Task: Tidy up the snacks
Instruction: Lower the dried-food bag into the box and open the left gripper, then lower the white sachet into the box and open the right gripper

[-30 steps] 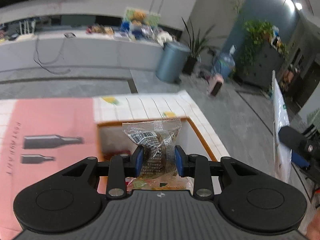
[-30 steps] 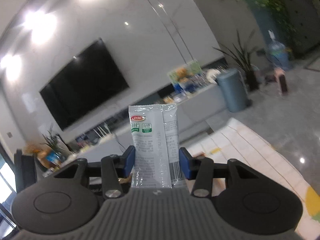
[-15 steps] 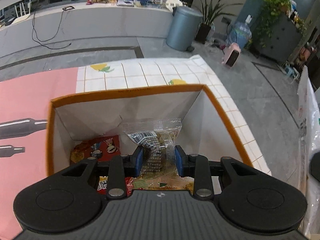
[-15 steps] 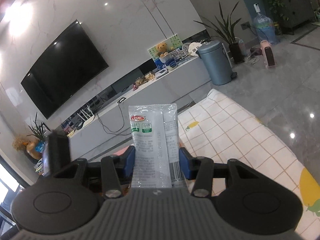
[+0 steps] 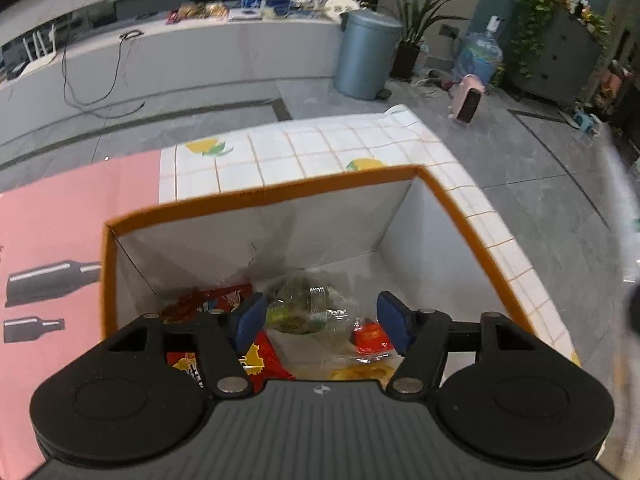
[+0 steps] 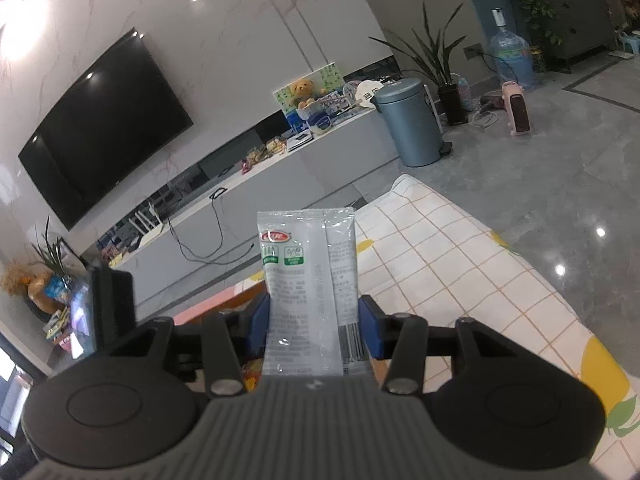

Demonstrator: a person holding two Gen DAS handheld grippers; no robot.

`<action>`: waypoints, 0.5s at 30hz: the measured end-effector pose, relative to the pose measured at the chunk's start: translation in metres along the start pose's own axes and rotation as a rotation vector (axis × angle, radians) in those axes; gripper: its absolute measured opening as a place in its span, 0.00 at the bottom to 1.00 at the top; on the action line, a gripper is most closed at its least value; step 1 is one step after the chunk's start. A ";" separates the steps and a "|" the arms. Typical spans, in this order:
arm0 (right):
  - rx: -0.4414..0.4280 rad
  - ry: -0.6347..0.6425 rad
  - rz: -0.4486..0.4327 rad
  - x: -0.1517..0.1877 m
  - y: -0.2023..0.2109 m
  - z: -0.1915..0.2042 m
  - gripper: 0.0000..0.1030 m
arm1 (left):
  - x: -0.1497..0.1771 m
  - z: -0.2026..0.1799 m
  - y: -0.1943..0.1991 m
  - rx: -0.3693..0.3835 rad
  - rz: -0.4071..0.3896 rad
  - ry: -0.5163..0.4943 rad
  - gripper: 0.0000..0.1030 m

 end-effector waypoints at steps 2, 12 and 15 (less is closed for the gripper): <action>-0.002 0.016 0.002 -0.001 0.000 0.003 0.45 | 0.000 0.001 0.013 0.019 -0.012 0.011 0.73; 0.009 0.097 0.057 0.001 -0.007 0.015 0.45 | 0.002 0.019 0.079 0.053 -0.064 0.041 0.73; 0.006 0.146 0.100 0.003 -0.020 0.019 0.45 | 0.010 0.028 0.104 0.078 -0.094 0.042 0.73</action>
Point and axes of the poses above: each gripper's, at about its wrist camera, not at the fingertips, and y roughly against the way its jaws point, z to its left, x to its underside, the point moved 2 cm from there along -y, roughly the way its jaws point, and after that the axes turned 15 degrees about y, right-handed, at the moved point
